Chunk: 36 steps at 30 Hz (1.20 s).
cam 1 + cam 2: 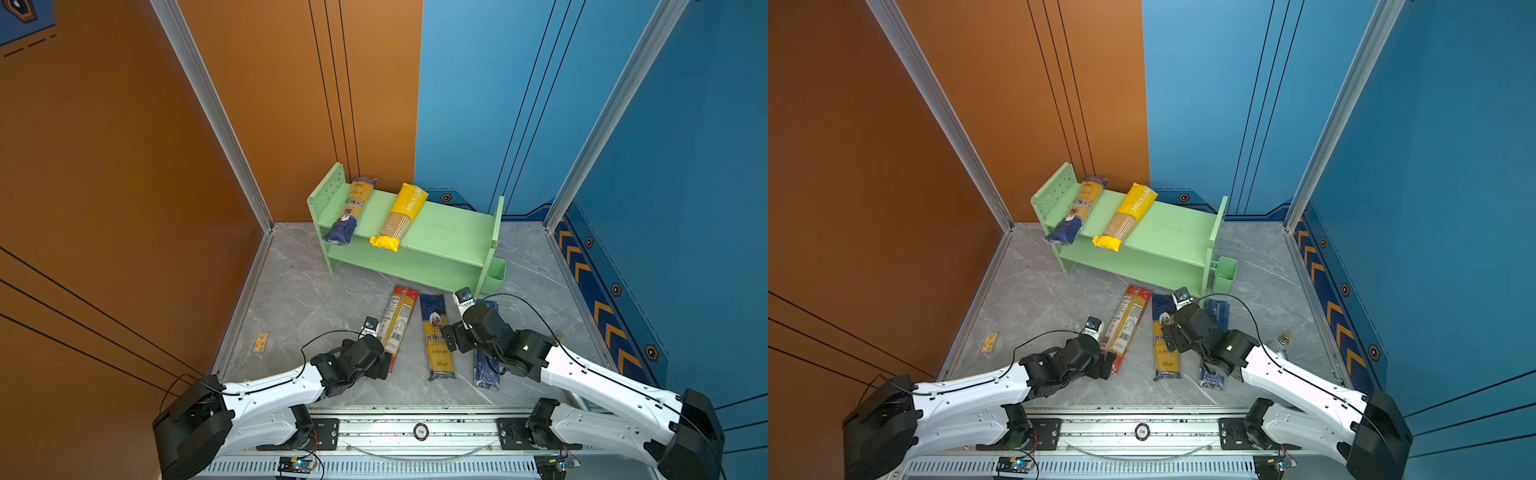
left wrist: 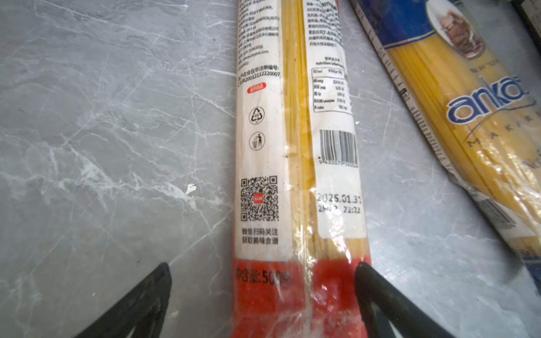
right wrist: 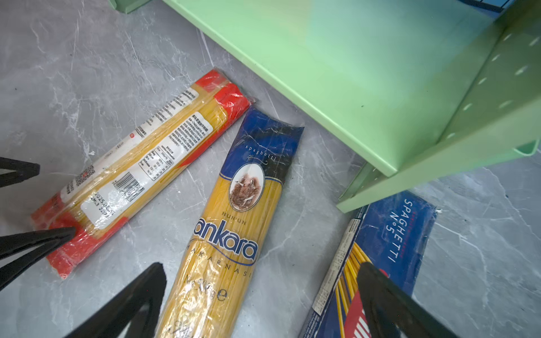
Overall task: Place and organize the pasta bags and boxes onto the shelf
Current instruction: 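Lower the left gripper onto the red-and-white bag while the right gripper shifts, then close the left gripper on the red-and-white bag's middle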
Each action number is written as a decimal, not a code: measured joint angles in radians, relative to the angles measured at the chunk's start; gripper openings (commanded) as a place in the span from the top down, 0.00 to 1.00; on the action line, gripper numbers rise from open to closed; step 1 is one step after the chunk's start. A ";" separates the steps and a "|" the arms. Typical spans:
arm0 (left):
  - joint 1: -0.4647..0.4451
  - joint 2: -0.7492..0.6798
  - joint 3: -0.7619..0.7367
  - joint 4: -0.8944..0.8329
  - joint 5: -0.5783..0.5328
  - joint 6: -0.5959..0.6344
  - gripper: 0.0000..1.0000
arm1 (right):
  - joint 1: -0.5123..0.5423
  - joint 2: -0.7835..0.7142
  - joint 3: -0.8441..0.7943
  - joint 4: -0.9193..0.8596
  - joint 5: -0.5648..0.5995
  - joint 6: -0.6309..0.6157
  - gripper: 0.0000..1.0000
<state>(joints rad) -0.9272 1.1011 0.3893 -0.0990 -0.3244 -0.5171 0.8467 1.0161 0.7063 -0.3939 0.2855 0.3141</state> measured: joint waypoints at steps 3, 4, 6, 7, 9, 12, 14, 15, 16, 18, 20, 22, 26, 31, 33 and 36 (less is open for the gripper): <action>0.004 0.016 0.000 0.028 0.013 0.016 0.02 | -0.028 -0.047 -0.025 -0.012 -0.020 0.000 0.00; 0.006 0.021 0.000 0.035 0.015 0.022 0.02 | -0.035 -0.058 -0.031 -0.016 -0.024 0.000 0.00; 0.009 0.035 0.002 0.049 0.023 0.028 0.02 | -0.047 -0.077 -0.039 -0.019 -0.029 0.000 0.00; 0.011 0.043 0.003 0.060 0.031 0.031 0.02 | -0.053 -0.085 -0.043 -0.019 -0.032 0.000 0.00; 0.012 0.060 0.004 0.081 0.045 0.032 0.02 | -0.064 -0.098 -0.049 -0.019 -0.039 0.000 0.00; 0.012 0.092 0.006 0.112 0.064 0.035 0.02 | -0.079 -0.108 -0.055 -0.019 -0.047 0.001 0.00; 0.012 0.121 0.011 0.126 0.076 0.036 0.02 | -0.088 -0.113 -0.063 -0.019 -0.049 0.002 0.00; 0.012 0.135 0.013 0.132 0.080 0.036 0.02 | -0.090 -0.114 -0.067 -0.019 -0.050 0.002 0.00; 0.012 0.147 0.016 0.137 0.084 0.036 0.02 | -0.093 -0.115 -0.070 -0.019 -0.050 0.004 0.00; 0.012 0.168 0.021 0.144 0.091 0.039 0.02 | -0.097 -0.117 -0.077 -0.019 -0.050 0.005 0.00; 0.012 0.185 0.026 0.152 0.094 0.039 0.02 | -0.101 -0.122 -0.085 -0.020 -0.051 0.006 0.00; 0.012 0.195 0.027 0.159 0.095 0.040 0.02 | -0.108 -0.129 -0.091 -0.020 -0.051 0.008 0.00; 0.012 0.211 0.034 0.174 0.095 0.040 0.02 | -0.117 -0.138 -0.100 -0.020 -0.056 0.008 0.00; 0.012 0.238 0.044 0.199 0.091 0.039 0.11 | -0.127 -0.140 -0.113 -0.021 -0.065 0.012 0.00; 0.012 0.248 0.047 0.204 0.087 0.039 0.17 | -0.129 -0.140 -0.117 -0.021 -0.068 0.017 0.00; 0.012 0.262 0.053 0.212 0.084 0.041 0.20 | -0.133 -0.140 -0.122 -0.021 -0.073 0.020 0.00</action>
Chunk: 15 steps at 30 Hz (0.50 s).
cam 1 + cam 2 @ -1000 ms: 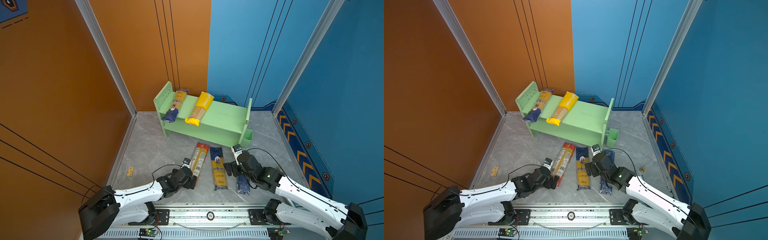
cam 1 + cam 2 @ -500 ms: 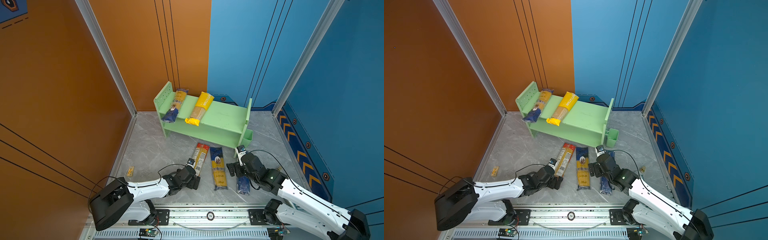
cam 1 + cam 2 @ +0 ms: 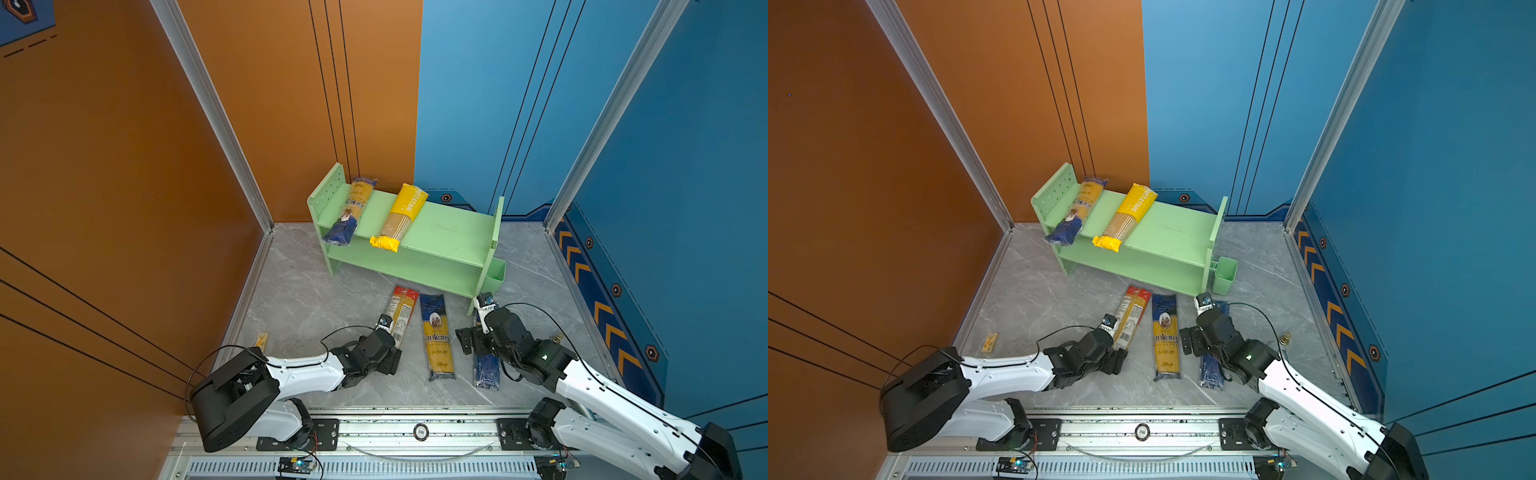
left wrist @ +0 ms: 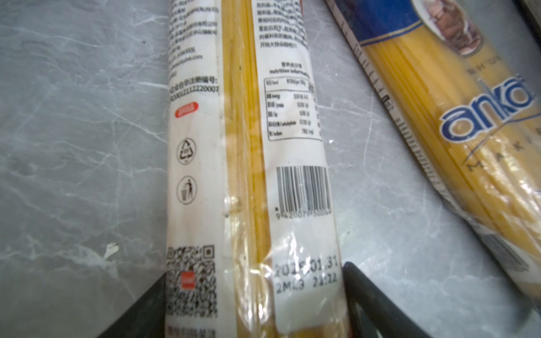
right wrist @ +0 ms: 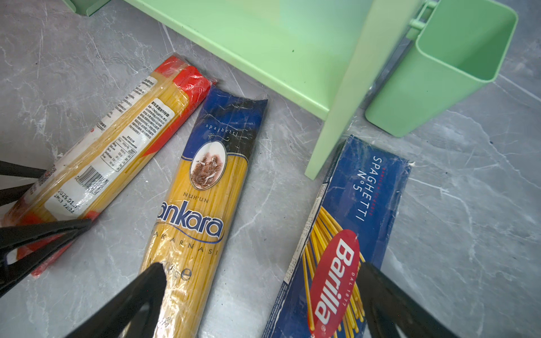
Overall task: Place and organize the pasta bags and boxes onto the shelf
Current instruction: 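Close the left gripper on the red-and-white bag's middle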
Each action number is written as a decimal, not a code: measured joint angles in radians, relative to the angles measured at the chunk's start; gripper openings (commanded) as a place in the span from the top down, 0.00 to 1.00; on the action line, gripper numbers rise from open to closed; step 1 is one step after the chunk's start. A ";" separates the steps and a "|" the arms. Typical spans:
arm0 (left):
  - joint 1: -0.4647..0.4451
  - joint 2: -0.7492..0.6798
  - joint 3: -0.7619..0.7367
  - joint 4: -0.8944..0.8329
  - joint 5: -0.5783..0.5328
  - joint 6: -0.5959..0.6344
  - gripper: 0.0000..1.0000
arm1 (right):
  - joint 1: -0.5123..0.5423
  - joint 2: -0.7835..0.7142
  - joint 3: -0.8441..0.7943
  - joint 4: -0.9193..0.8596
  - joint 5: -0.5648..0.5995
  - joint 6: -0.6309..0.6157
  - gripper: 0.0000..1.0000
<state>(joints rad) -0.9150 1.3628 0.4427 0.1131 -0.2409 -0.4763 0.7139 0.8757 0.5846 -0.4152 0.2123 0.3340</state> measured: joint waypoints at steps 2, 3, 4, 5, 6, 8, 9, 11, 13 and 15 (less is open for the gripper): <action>0.000 0.009 0.006 0.003 -0.001 0.000 0.23 | -0.001 0.000 -0.004 0.000 0.000 0.002 0.00; 0.000 0.014 0.009 0.005 -0.001 -0.002 0.26 | -0.001 0.000 -0.006 0.000 -0.001 0.003 0.00; 0.000 0.018 0.011 0.007 -0.001 -0.002 0.29 | -0.001 0.000 -0.008 0.000 -0.001 0.004 0.00; 0.000 0.021 0.012 0.010 -0.002 -0.003 0.31 | -0.001 0.000 -0.008 0.000 -0.002 0.004 0.00; 0.000 0.024 0.013 0.013 -0.001 -0.002 0.34 | -0.001 0.000 -0.010 0.001 -0.003 0.004 0.00; 0.000 0.027 0.013 0.019 -0.001 -0.003 0.41 | -0.001 0.000 -0.011 0.001 -0.004 0.004 0.00; 0.000 0.029 0.014 0.020 0.000 -0.003 0.44 | -0.001 0.000 -0.011 0.002 -0.004 0.004 0.00; 0.000 0.033 0.017 0.024 0.000 -0.004 0.50 | -0.012 -0.001 -0.012 0.004 -0.010 0.004 0.00; 0.000 0.034 0.018 0.027 0.001 -0.006 0.56 | -0.030 -0.002 -0.013 0.004 -0.011 0.006 0.00; 0.000 0.034 0.020 0.031 0.002 -0.010 0.60 | -0.037 -0.002 -0.014 0.004 -0.011 0.007 0.00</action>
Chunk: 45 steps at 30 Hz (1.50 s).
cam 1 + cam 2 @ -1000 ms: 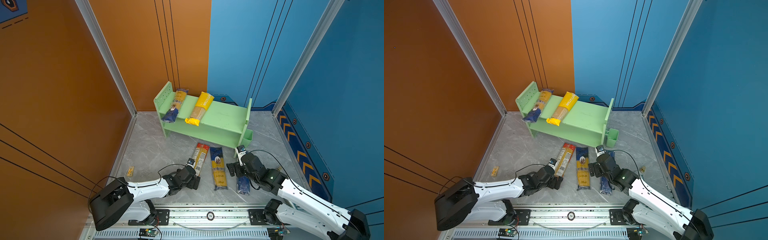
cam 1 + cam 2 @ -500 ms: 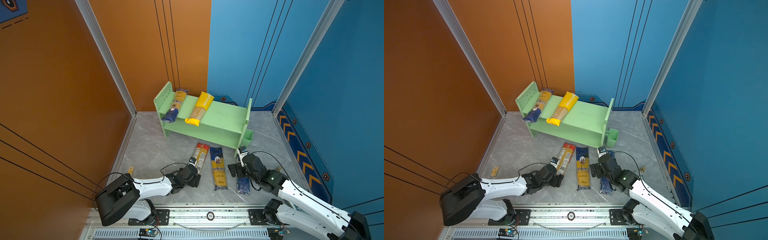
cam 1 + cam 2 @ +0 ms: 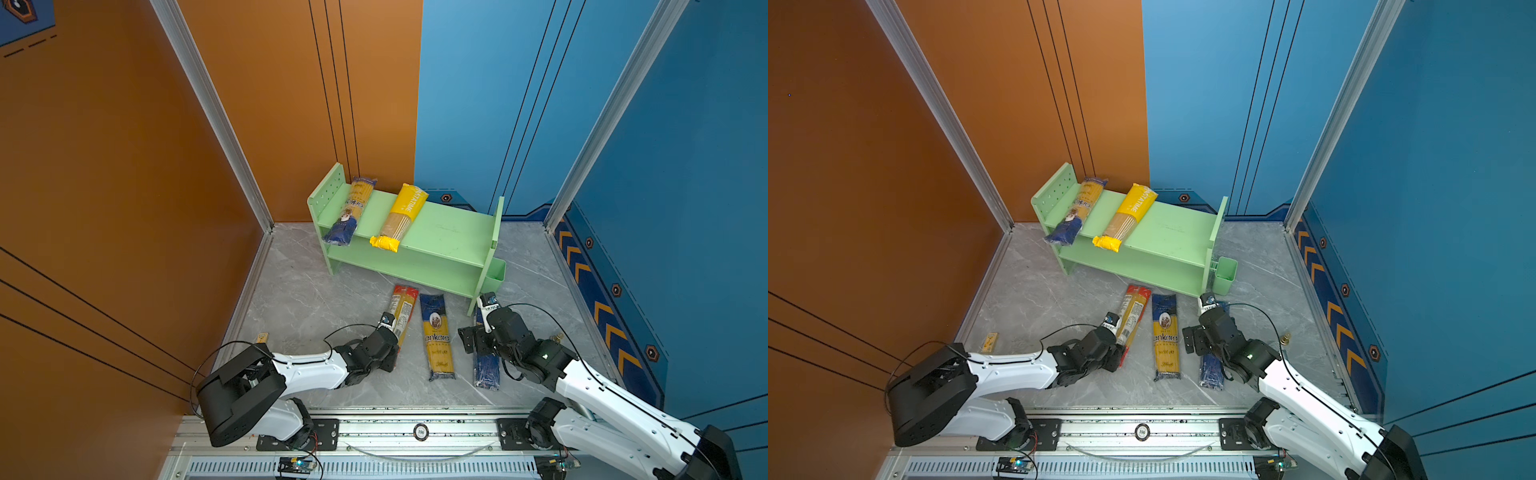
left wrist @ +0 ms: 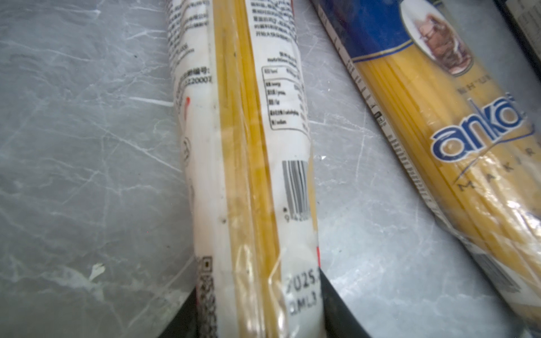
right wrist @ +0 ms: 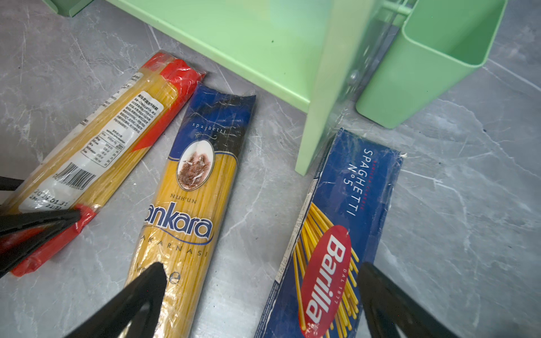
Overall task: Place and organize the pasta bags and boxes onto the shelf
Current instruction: 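Close the left gripper on the red-and-white bag's middle, then lift the red-and-white bag with the left gripper toward the shelf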
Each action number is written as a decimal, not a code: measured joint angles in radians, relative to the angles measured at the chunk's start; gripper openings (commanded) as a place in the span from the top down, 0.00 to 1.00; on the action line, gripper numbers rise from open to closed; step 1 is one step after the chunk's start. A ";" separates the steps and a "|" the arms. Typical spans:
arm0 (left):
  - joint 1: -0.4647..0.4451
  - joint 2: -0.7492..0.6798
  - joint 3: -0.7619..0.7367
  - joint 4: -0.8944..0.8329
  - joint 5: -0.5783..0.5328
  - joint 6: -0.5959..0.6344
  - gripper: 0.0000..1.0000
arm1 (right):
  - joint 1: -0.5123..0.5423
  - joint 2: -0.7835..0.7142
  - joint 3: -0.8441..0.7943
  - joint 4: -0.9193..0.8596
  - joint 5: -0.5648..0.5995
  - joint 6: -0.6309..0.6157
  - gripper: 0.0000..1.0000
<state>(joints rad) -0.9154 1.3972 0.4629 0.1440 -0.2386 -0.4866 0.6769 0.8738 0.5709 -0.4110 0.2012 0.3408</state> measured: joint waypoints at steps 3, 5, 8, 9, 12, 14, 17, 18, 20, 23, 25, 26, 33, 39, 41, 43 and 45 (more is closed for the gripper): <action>0.000 0.000 0.005 0.006 0.005 -0.003 0.65 | -0.003 -0.002 -0.005 0.000 0.000 0.000 0.00; 0.000 0.002 0.005 0.007 0.005 -0.003 0.69 | -0.003 -0.004 -0.008 0.000 0.000 0.000 0.00; 0.000 0.002 0.005 0.007 0.005 -0.004 0.79 | -0.004 -0.008 -0.010 0.000 -0.003 0.000 0.00; 0.000 0.002 0.006 0.006 0.005 -0.004 0.83 | -0.005 -0.010 -0.010 0.000 -0.005 0.000 0.00; 0.002 0.002 0.011 0.002 0.010 -0.008 0.94 | -0.010 -0.017 -0.010 0.000 -0.011 0.000 0.00; 0.006 0.002 0.017 -0.006 0.018 -0.010 1.00 | -0.012 -0.023 -0.013 0.000 -0.015 0.001 0.00; 0.009 -0.006 0.027 -0.031 0.026 -0.011 1.00 | -0.015 -0.028 -0.014 0.000 -0.015 0.003 0.00; 0.011 -0.011 0.030 -0.040 0.031 -0.011 1.00 | -0.015 -0.029 -0.014 0.000 -0.015 0.005 0.00; 0.011 -0.030 0.033 -0.069 0.041 -0.011 1.00 | -0.015 -0.032 -0.014 0.000 -0.015 0.005 0.00; 0.011 -0.072 0.037 -0.130 0.062 -0.011 1.00 | -0.016 -0.036 -0.015 0.000 -0.016 0.008 0.00; 0.011 -0.111 0.037 -0.181 0.074 -0.011 1.00 | -0.017 -0.037 -0.018 0.000 -0.016 0.008 0.00; 0.011 -0.127 0.037 -0.201 0.077 -0.011 1.00 | -0.019 -0.037 -0.019 0.000 -0.016 0.008 0.00; 0.012 -0.295 0.037 -0.380 0.127 -0.011 1.00 | -0.026 -0.037 -0.025 0.001 -0.019 0.008 0.00; 0.014 -0.403 0.037 -0.487 0.176 -0.016 1.00 | -0.034 -0.037 -0.026 0.001 -0.023 0.019 0.00; 0.014 -0.426 0.038 -0.513 0.188 -0.016 1.00 | -0.038 -0.037 -0.026 0.001 -0.023 0.020 0.00; 0.014 -0.443 0.043 -0.540 0.192 -0.016 1.00 | -0.042 -0.037 -0.027 0.002 -0.023 0.023 0.00; 0.014 -0.453 0.052 -0.566 0.192 -0.016 1.00 | -0.044 -0.037 -0.030 0.002 -0.024 0.024 0.00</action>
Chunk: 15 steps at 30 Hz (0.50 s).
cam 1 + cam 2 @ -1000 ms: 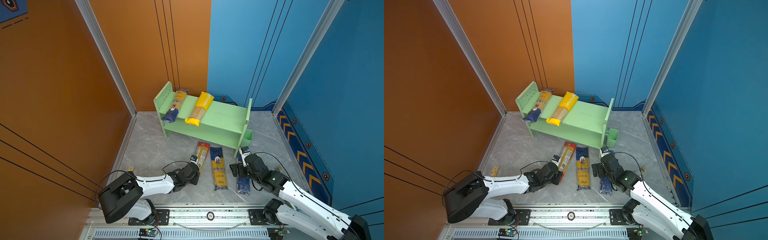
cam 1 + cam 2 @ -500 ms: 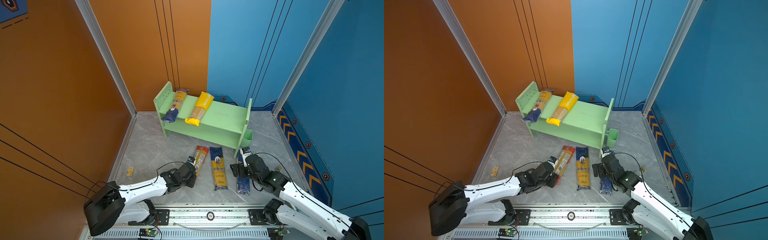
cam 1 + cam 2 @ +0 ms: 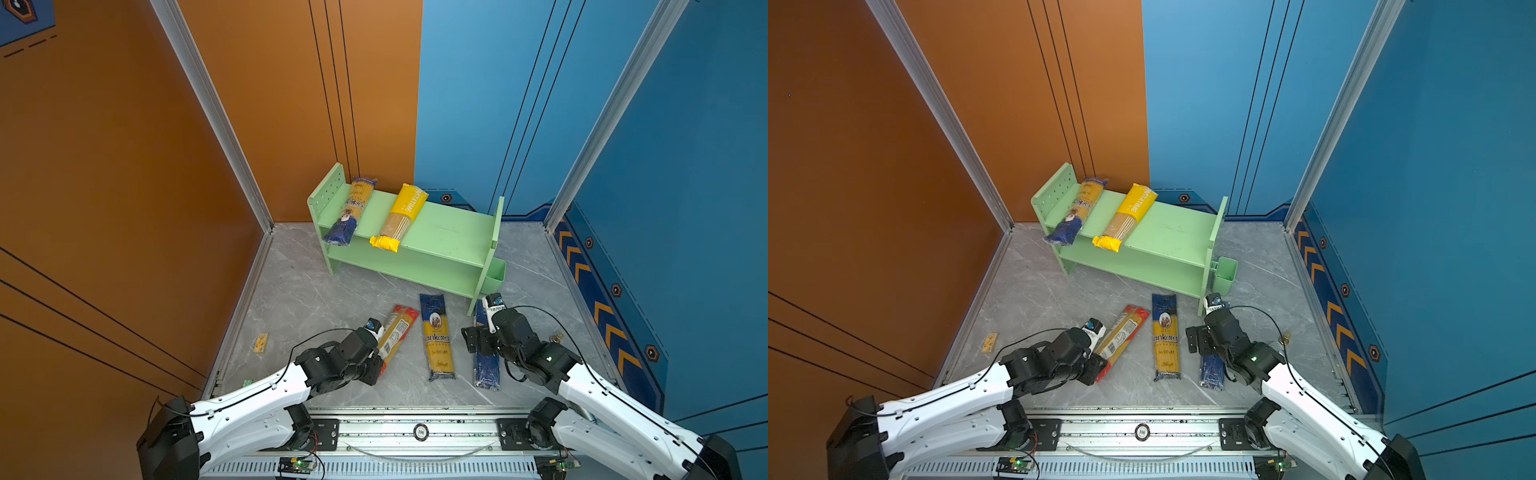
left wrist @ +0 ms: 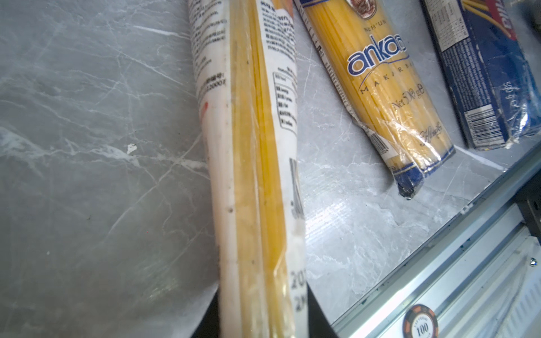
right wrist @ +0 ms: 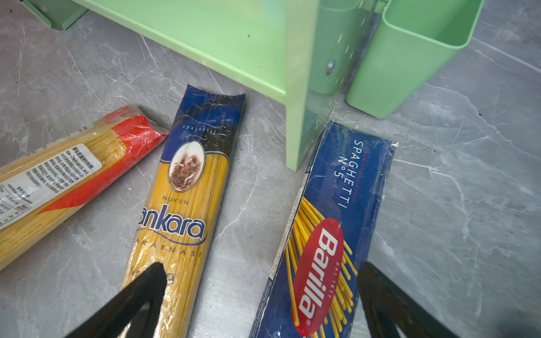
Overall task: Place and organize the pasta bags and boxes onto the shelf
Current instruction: 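Lift the red-and-white bag with the left gripper toward the shelf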
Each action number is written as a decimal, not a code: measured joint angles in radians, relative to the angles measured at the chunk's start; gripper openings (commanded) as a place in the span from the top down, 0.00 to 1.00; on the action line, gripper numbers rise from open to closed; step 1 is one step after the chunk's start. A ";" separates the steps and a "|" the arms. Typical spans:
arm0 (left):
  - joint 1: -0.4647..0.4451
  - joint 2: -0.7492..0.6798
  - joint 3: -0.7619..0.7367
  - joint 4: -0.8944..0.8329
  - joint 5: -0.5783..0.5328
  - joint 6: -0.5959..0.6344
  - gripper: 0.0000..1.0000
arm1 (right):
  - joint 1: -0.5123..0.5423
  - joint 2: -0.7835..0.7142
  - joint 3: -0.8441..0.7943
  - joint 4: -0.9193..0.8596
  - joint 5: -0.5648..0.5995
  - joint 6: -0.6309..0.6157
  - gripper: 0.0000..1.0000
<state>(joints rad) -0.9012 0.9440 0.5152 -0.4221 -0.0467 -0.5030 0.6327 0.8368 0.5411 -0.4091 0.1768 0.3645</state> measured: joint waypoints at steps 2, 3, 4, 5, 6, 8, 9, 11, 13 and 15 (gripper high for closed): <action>0.000 -0.008 0.007 -0.018 0.000 -0.003 1.00 | -0.003 0.000 0.000 0.000 -0.004 0.000 0.00; 0.000 -0.011 0.010 -0.023 0.000 -0.003 1.00 | -0.005 0.000 0.000 0.000 -0.009 0.000 0.00; 0.000 -0.015 0.011 -0.027 0.000 -0.006 1.00 | -0.005 0.000 0.000 0.000 -0.010 0.000 0.00; 0.000 -0.019 0.012 -0.031 0.000 -0.010 1.00 | -0.006 0.001 0.000 0.000 -0.014 0.001 0.00; 0.000 -0.023 0.014 -0.035 0.000 -0.011 1.00 | -0.006 0.001 0.000 0.000 -0.017 0.002 0.00; 0.000 -0.034 0.018 -0.045 0.000 -0.018 1.00 | -0.006 0.001 0.000 0.001 -0.018 0.003 0.00; 0.000 -0.040 0.020 -0.048 -0.001 -0.018 1.00 | -0.007 0.001 0.000 0.000 -0.020 0.003 0.00; 0.000 -0.058 0.029 -0.062 -0.001 -0.021 1.00 | -0.010 0.001 0.000 0.001 -0.020 0.003 0.00; 0.000 -0.074 0.045 -0.082 -0.001 -0.025 1.00 | -0.013 0.002 0.000 0.001 -0.020 0.003 0.00; 0.000 -0.096 0.070 -0.103 0.000 -0.030 1.00 | -0.014 0.006 0.000 0.002 -0.021 0.003 0.00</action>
<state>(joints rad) -0.9012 0.8482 0.5850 -0.5251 -0.0471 -0.5327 0.6182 0.8433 0.5407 -0.4076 0.1562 0.3672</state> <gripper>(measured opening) 0.272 0.994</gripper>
